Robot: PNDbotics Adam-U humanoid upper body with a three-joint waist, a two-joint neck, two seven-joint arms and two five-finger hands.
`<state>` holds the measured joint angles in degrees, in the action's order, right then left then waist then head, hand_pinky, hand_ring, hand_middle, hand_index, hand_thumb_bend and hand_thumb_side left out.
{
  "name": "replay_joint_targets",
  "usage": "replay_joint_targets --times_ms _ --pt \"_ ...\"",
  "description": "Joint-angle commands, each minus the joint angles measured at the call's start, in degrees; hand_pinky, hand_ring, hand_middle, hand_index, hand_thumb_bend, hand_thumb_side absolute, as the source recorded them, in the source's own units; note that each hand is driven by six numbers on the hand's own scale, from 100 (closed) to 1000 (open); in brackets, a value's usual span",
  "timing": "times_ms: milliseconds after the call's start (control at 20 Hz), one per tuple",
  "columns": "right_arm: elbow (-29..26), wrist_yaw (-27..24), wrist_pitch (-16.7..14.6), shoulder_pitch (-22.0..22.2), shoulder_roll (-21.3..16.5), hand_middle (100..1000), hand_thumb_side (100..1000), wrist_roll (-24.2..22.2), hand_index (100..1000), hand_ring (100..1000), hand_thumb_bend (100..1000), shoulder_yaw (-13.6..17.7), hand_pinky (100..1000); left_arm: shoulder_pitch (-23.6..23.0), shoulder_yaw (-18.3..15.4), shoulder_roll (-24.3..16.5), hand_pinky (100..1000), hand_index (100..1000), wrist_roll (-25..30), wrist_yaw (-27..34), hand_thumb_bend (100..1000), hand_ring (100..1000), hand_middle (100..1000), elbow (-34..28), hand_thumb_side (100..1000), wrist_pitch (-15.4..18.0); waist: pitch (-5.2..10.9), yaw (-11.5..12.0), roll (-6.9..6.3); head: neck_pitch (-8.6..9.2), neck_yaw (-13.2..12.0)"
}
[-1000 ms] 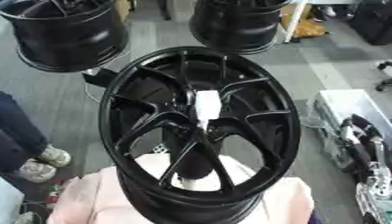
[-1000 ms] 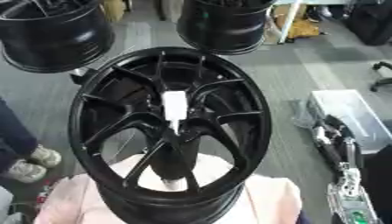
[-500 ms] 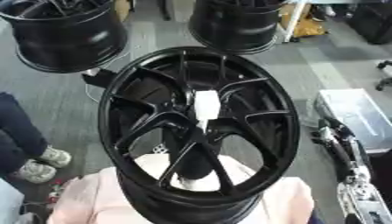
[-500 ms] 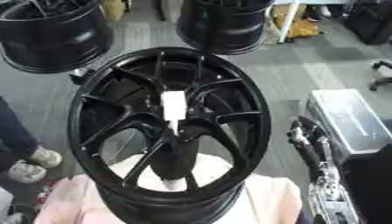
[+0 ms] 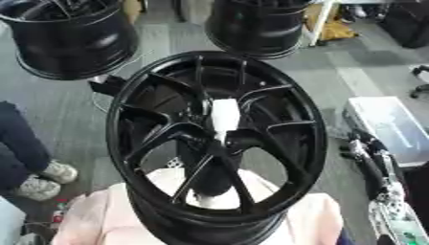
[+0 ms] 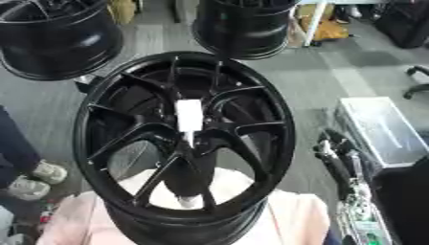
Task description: Pull the pin out of the wheel hub.
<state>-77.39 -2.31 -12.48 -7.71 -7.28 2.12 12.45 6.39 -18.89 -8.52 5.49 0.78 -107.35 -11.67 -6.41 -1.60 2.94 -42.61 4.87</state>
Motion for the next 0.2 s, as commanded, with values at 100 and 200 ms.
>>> replay_joint_targets --times_ms 100,200 --pt "-0.9 -0.2 0.3 -0.3 -0.6 765 494 0.1 811 633 121 0.1 663 0.5 0.1 -0.3 688 612 0.1 0.3 223 592 590 -0.9 636 0.0 0.38 0.0 -0.22 0.77 0.2" --pt "-0.9 -0.2 0.3 -0.3 -0.6 764 494 0.2 810 632 120 0.1 663 0.6 0.1 -0.4 688 612 0.2 0.3 222 592 591 -0.9 636 0.0 0.36 -0.1 -0.20 0.78 0.3"
